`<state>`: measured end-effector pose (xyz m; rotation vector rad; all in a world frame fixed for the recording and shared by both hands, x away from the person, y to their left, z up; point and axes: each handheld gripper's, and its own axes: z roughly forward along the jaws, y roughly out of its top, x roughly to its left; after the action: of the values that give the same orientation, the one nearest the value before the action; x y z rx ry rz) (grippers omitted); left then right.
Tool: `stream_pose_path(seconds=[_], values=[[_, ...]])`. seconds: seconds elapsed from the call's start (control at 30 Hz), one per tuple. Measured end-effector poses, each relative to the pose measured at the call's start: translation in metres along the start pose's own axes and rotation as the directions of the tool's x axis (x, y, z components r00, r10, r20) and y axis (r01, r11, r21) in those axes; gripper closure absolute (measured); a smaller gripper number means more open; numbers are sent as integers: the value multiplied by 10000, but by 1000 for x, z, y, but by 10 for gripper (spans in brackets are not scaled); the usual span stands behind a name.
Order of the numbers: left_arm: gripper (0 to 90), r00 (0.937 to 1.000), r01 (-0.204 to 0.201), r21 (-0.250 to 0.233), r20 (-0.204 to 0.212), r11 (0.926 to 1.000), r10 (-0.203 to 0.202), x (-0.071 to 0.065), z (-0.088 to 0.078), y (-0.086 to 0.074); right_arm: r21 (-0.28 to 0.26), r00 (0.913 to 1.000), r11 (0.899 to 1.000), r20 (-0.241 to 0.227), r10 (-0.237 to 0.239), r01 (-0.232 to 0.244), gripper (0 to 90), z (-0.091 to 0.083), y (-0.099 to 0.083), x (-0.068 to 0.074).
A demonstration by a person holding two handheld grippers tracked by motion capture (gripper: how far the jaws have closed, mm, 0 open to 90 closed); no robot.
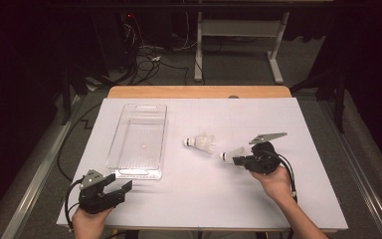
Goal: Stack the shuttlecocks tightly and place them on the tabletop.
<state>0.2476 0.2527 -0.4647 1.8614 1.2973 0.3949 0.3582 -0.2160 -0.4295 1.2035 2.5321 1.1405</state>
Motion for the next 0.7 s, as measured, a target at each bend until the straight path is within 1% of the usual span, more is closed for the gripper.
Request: stream_pose_path(seconds=[0.4,0.7], values=[[317,10000,-15,-11,18,10000,15,0,-1,0,-97,9999,9999,99,36,-35,898,1,9,-2],[317,10000,3,-26,1,10000,-3,0,-1,0,-191,9996,9996,158,218,-215,898,4,15,-5]])
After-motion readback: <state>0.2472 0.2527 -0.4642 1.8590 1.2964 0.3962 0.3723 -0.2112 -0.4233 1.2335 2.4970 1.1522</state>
